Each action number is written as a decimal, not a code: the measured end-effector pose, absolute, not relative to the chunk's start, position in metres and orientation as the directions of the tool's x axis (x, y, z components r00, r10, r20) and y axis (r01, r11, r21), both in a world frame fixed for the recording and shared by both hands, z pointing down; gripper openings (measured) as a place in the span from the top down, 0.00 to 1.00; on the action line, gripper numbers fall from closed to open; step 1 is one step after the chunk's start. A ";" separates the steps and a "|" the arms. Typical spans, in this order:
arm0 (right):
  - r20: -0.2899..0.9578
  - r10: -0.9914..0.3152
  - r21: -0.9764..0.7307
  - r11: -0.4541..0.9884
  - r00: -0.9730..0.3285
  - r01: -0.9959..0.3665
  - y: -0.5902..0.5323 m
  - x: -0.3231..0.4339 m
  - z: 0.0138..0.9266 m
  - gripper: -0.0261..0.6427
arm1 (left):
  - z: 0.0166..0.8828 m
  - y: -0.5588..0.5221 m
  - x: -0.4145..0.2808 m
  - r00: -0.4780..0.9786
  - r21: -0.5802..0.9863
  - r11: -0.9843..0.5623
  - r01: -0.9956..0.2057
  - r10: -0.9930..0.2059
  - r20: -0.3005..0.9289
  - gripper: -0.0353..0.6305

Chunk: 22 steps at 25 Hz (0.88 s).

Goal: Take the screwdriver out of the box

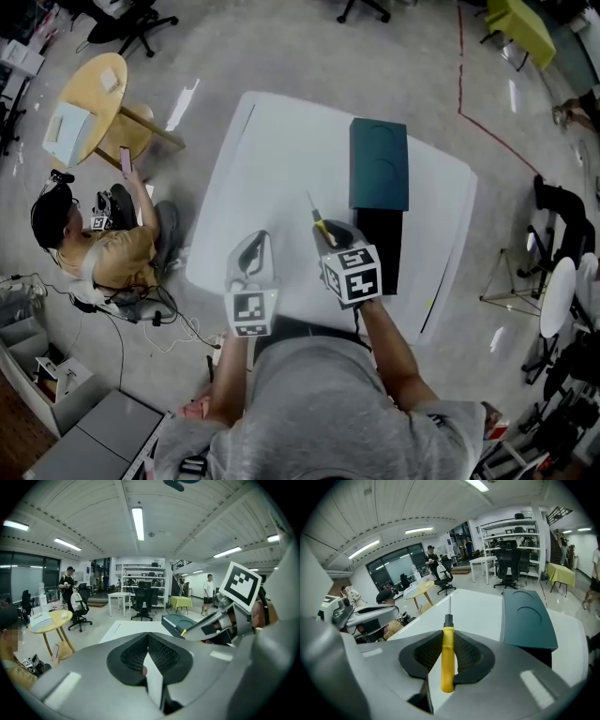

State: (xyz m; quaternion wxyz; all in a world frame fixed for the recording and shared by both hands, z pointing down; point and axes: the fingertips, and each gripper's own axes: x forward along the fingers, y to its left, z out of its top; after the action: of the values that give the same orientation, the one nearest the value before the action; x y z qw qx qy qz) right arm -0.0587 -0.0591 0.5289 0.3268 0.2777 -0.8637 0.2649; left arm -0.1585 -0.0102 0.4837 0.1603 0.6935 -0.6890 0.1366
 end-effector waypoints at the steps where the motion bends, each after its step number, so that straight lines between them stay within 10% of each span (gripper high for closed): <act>1: 0.715 -0.302 -0.278 0.705 -0.631 -0.652 -0.062 -0.063 0.532 0.84 | 0.487 -0.013 -0.162 0.015 0.039 0.001 -0.999 -0.909 0.416 0.93; 22: 0.777 -0.262 -0.291 0.656 -0.572 -0.696 -0.133 -0.125 0.597 0.84 | 0.550 -0.083 -0.213 0.098 0.106 -0.052 -0.993 -0.858 0.503 0.93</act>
State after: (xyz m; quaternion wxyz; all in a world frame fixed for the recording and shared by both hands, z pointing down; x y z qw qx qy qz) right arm -0.1248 -0.1328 0.5967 0.3629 0.2868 -0.8346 0.2992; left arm -0.2128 -0.0834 0.5502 0.2176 0.7084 -0.6534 0.1545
